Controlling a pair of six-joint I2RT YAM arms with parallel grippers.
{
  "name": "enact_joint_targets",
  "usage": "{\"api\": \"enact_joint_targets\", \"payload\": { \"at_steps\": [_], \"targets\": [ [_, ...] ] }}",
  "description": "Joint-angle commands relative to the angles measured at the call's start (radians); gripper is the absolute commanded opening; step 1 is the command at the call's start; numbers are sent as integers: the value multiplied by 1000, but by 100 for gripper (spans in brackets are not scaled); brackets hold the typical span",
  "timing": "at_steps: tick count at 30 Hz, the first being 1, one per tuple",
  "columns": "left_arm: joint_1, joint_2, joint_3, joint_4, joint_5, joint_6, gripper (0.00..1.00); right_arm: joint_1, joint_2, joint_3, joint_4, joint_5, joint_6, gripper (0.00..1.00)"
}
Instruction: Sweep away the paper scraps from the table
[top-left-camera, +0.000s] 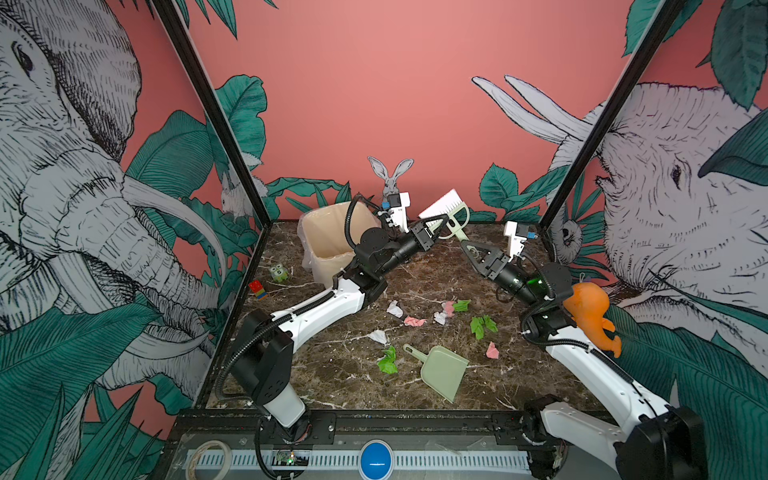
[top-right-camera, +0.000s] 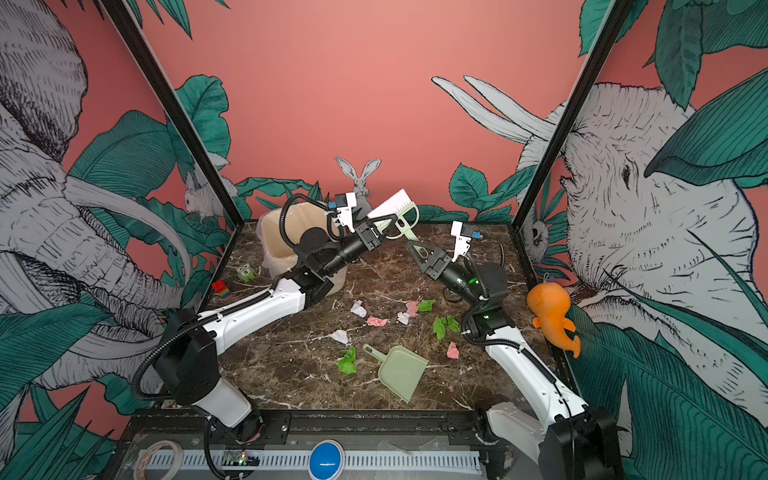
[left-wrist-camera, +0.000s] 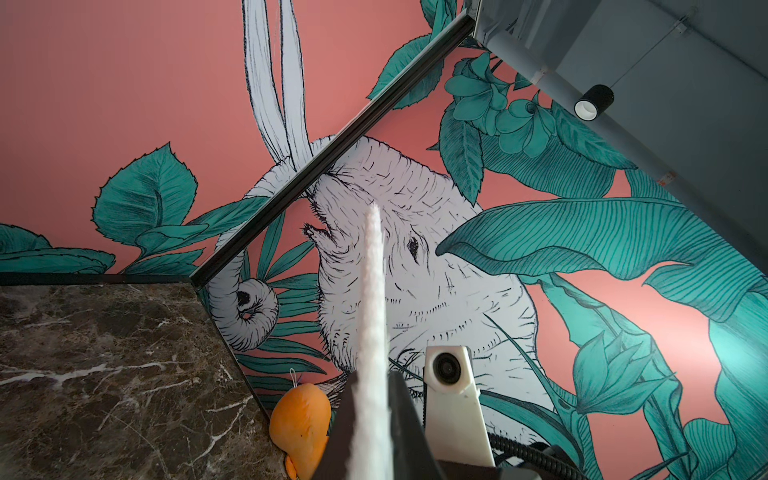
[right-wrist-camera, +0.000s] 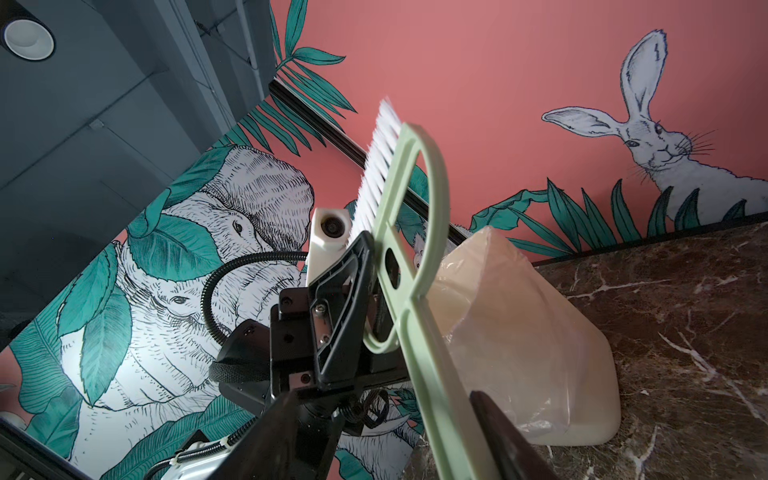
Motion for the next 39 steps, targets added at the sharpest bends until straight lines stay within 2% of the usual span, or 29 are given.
{"api": "enact_joint_targets", "payload": {
  "at_steps": [1, 14, 27, 39],
  "targets": [
    [-2, -37, -12, 42, -27, 7, 0, -7, -24, -17, 150, 37, 118, 59],
    [6, -51, -20, 6, -25, 20, 0, -61, -38, -48, 192, 28, 161, 38],
    [6, -15, 11, -11, 6, 8, 0, -61, 7, -25, 227, -26, 200, 28],
    [6, -2, 27, -38, 25, 7, 0, -75, 5, -26, 226, -25, 214, 16]
  ]
}}
